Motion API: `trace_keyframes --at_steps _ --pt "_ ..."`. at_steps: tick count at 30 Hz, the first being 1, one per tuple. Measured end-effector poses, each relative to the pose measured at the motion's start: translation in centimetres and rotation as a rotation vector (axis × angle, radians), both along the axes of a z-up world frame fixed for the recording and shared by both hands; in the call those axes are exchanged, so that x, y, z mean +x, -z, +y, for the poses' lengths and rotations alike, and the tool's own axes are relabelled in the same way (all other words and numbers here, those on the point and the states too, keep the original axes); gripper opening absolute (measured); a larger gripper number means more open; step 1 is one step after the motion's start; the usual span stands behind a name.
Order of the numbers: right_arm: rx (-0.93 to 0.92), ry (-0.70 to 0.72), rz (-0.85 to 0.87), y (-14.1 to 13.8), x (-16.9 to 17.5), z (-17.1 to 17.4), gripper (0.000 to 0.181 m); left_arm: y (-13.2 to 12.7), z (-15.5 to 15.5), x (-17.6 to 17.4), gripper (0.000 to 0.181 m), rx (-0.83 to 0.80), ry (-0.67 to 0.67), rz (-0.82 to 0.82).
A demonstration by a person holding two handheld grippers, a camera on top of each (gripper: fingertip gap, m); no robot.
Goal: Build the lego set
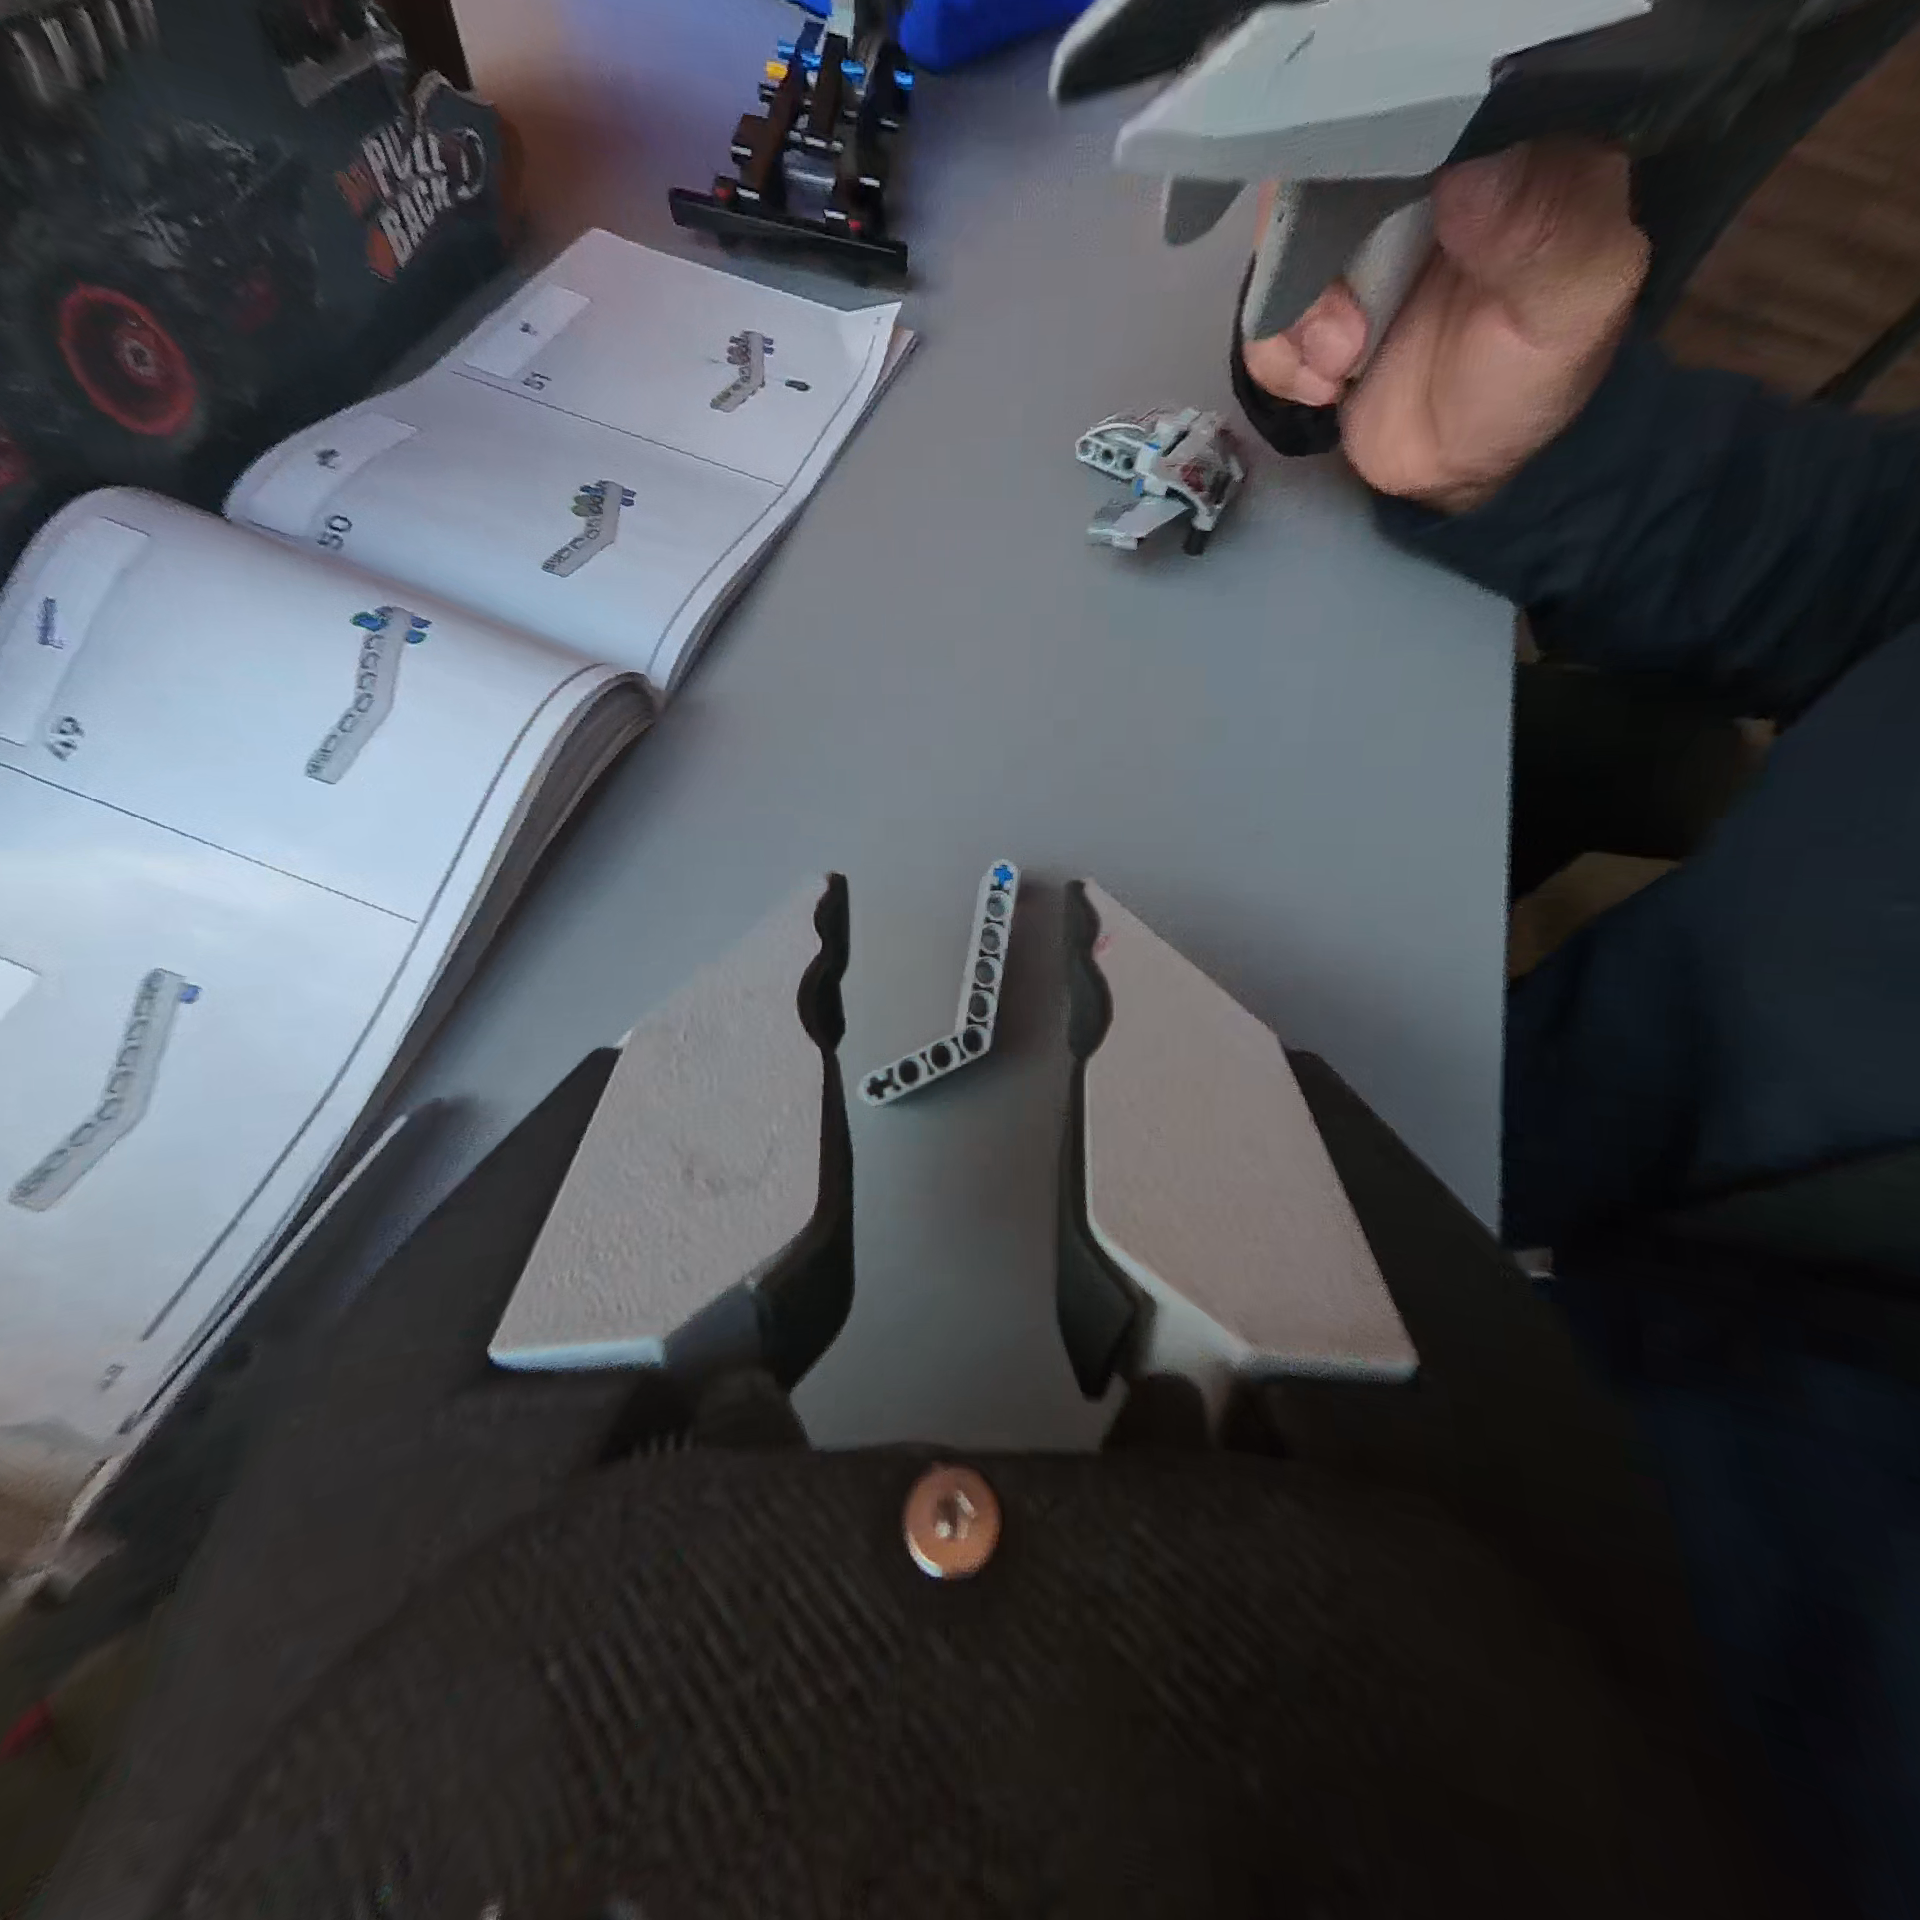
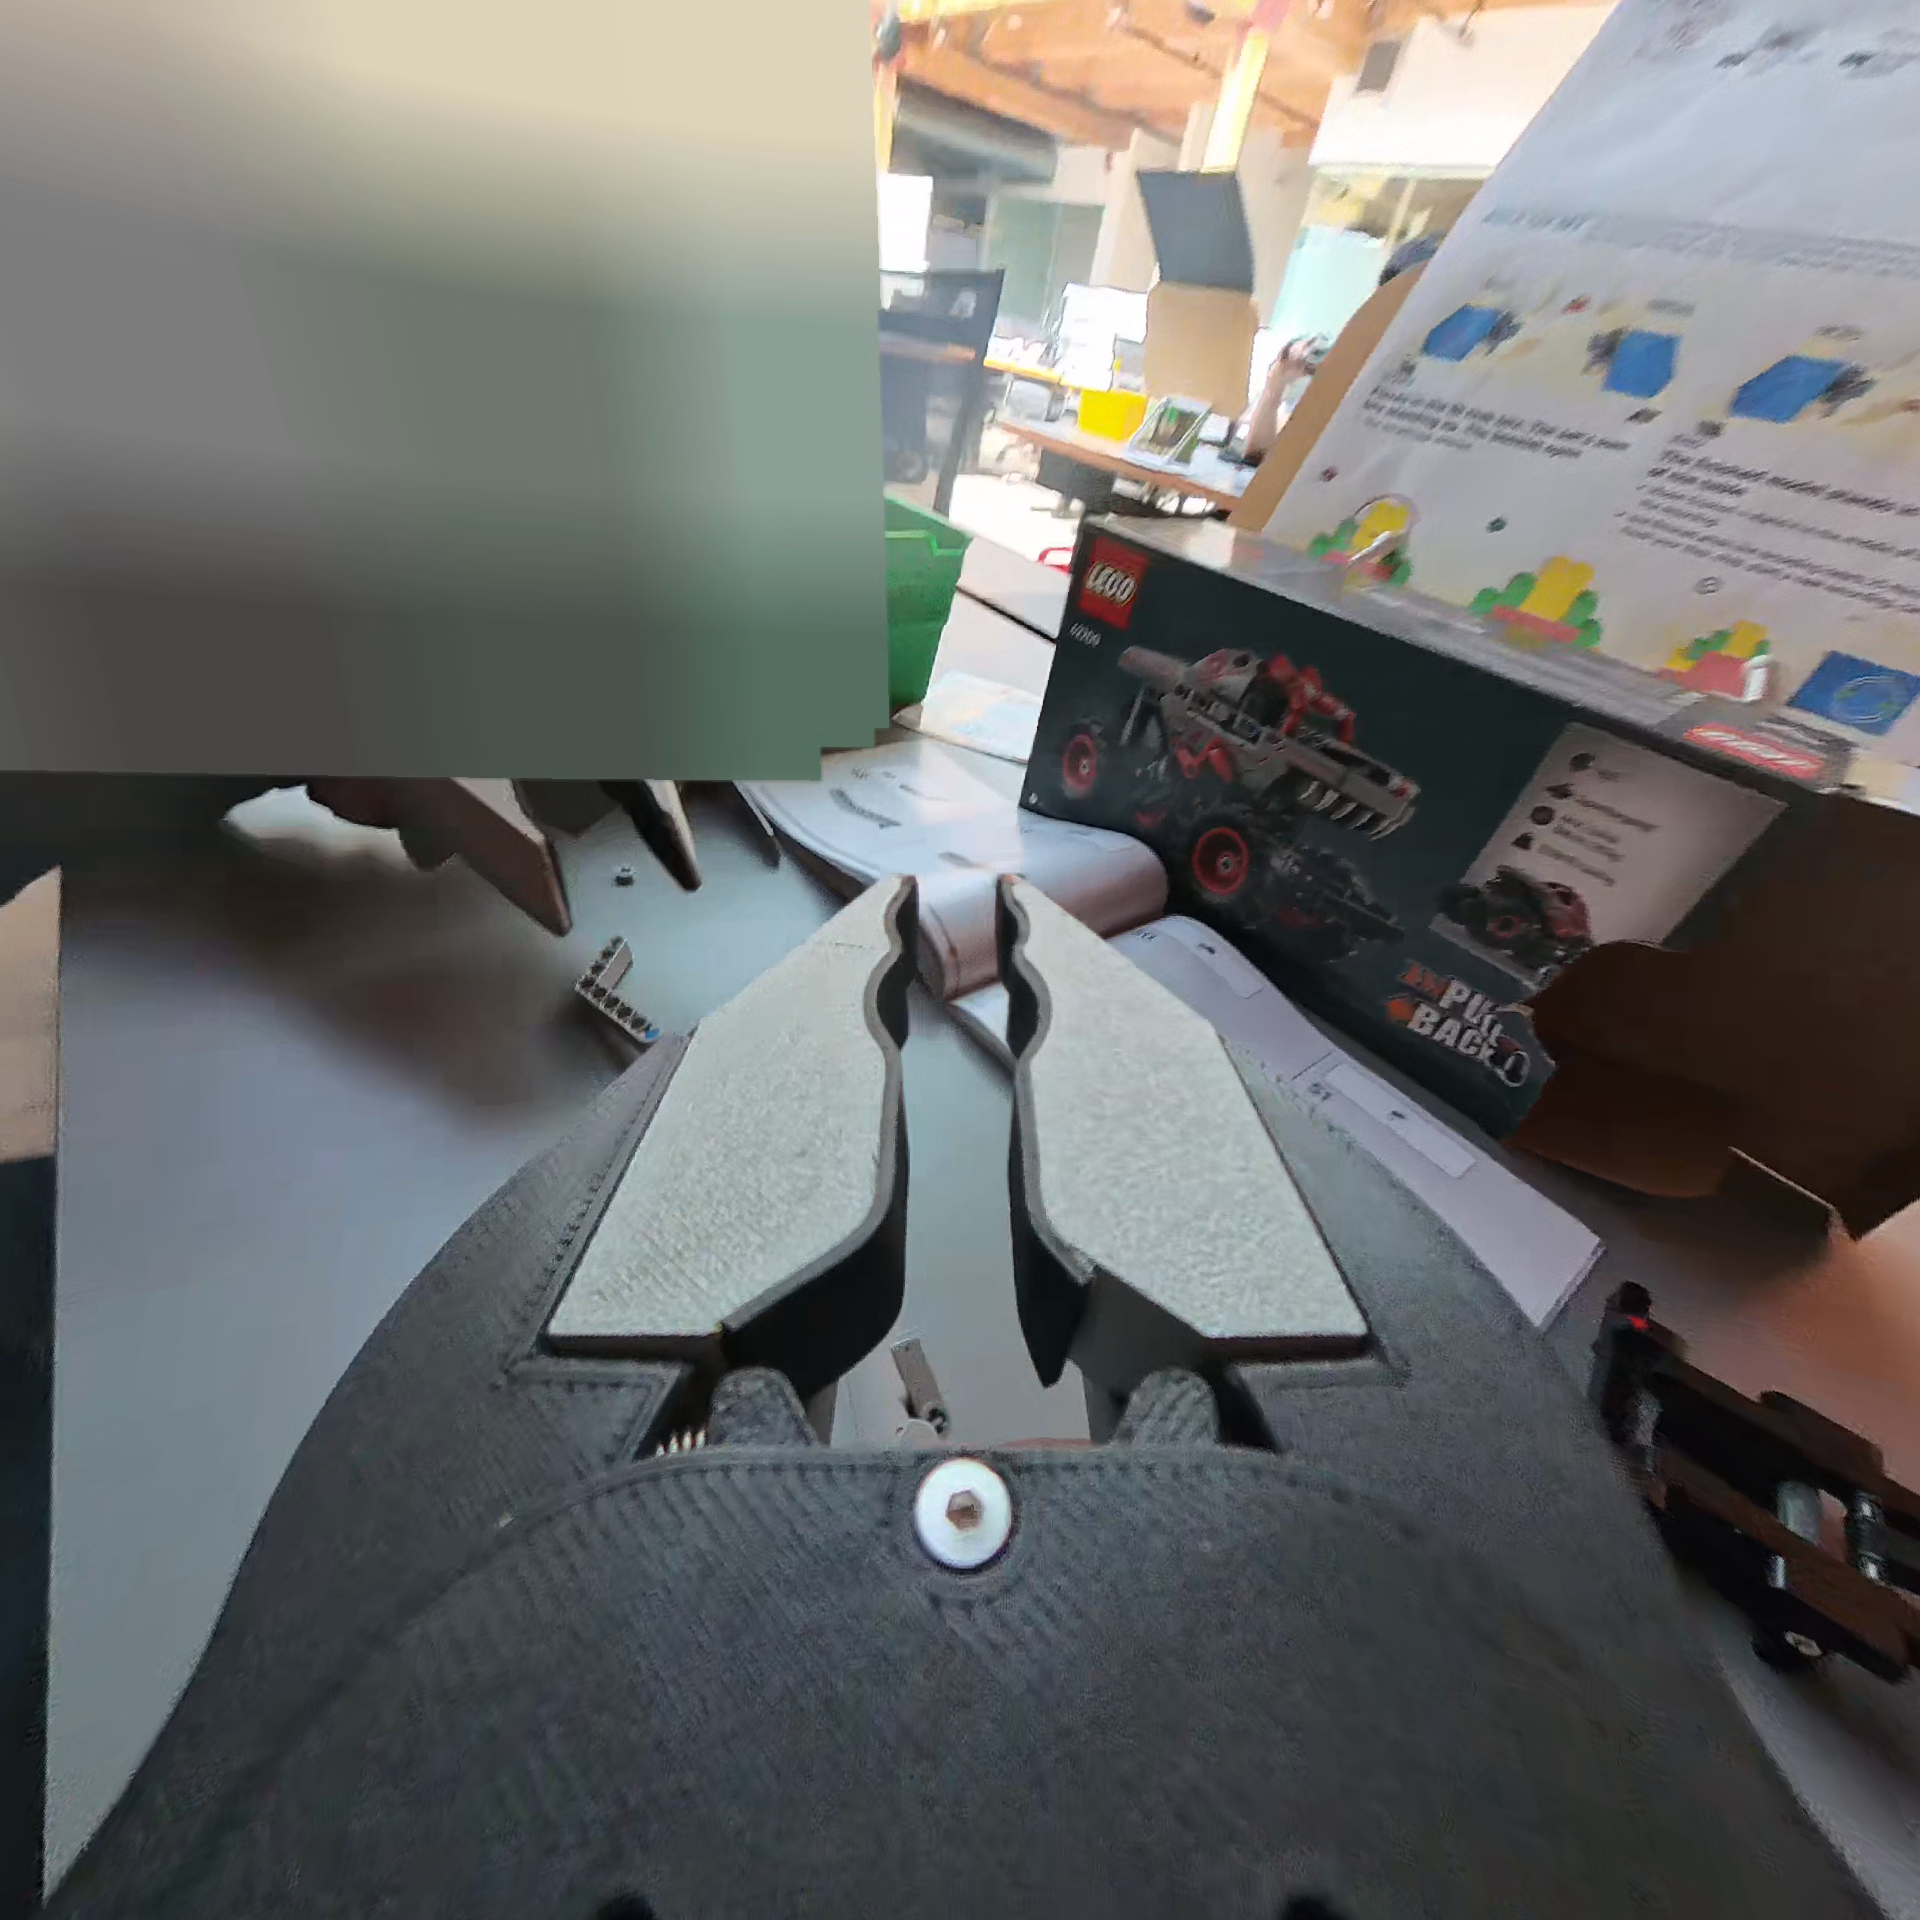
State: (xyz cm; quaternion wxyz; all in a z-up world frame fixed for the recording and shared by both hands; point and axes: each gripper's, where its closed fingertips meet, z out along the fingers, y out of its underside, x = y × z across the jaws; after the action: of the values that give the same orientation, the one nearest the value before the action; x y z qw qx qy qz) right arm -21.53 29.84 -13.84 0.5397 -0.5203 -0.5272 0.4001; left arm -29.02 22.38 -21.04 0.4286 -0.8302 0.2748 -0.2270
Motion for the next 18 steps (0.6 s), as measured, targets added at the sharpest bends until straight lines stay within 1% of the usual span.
trace_keyframes --at_steps 2,3,6,8,10,12,14,16,18 --pt "-0.006 0.027 0.072 -1.2 0.9 0.5 0.011 -0.2 -0.4 0.5 0.038 -0.028 0.033 -0.034" --pt "-0.009 0.037 0.108 -1.8 1.3 0.7 0.012 -0.6 -0.6 0.8 0.037 -0.013 0.051 -0.050" --pt "-0.024 0.052 0.163 -2.6 2.4 1.2 0.015 -2.6 -1.9 2.3 0.032 0.076 0.148 -0.125" --pt "-0.045 0.072 0.174 -2.7 3.1 1.7 0.016 -3.2 -3.0 3.0 0.032 0.128 0.190 -0.148" --pt "-0.075 0.076 0.206 -3.2 4.1 2.2 0.018 -2.9 -3.9 3.0 0.035 0.169 0.186 -0.123" --pt "-0.067 0.091 0.230 -3.9 5.3 2.9 0.016 -2.4 -4.6 2.6 0.036 0.214 0.162 -0.086" --pt "-0.033 0.155 0.209 -4.1 6.8 4.5 0.018 -2.2 -5.5 2.4 0.036 0.244 0.158 -0.070" --pt "-0.009 0.225 0.170 -3.8 8.3 6.4 0.022 -2.2 -6.2 2.1 0.037 0.266 0.153 -0.060" --pt "-0.009 0.266 0.111 -2.6 9.4 8.2 0.024 -2.7 -6.6 1.9 0.036 0.304 0.148 -0.072"
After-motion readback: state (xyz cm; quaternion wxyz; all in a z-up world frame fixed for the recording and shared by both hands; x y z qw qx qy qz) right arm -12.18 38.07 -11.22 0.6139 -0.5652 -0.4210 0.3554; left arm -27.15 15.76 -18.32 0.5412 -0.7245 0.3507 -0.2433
